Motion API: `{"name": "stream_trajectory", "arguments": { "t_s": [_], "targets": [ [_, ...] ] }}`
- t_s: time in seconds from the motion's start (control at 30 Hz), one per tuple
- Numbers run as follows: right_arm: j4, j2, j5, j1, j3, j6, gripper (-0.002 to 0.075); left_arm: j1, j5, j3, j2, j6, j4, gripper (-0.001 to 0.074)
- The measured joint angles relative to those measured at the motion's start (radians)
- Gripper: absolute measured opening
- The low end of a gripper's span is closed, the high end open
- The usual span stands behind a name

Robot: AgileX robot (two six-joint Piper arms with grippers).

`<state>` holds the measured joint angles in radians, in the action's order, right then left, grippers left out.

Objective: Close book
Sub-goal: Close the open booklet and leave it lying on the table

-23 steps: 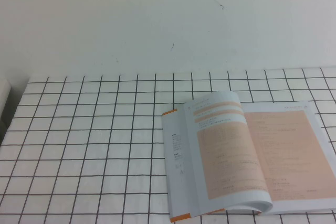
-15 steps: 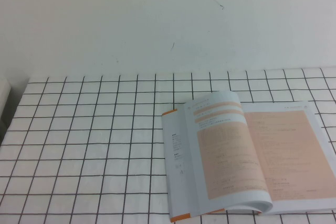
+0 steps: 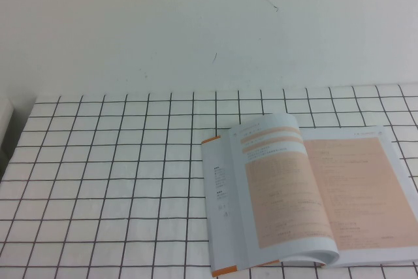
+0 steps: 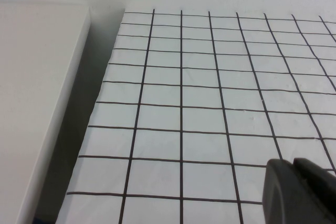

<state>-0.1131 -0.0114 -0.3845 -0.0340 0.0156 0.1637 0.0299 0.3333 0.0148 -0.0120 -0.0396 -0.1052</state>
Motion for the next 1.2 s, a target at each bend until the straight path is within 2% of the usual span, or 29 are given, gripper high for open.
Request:
{"name": "stream_trajectory", "arguments": {
  "t_s": [0.77, 1.03, 1.2],
  "targets": [
    [0.0, 0.0, 0.0, 0.0, 0.0, 0.0, -0.0003, 0.0, -0.016, 0.0, 0.0, 0.0, 0.005, -0.0001],
    [0.0, 0.0, 0.043, 0.0, 0.003, 0.0, -0.0003, 0.0, -0.15, 0.008, 0.0, 0.0, -0.071, -0.0001],
    [0.0, 0.0, 0.199, 0.0, 0.013, 0.0, -0.0003, 0.0, -0.302, 0.008, 0.0, 0.0, -0.137, -0.0002]
  ]
}}
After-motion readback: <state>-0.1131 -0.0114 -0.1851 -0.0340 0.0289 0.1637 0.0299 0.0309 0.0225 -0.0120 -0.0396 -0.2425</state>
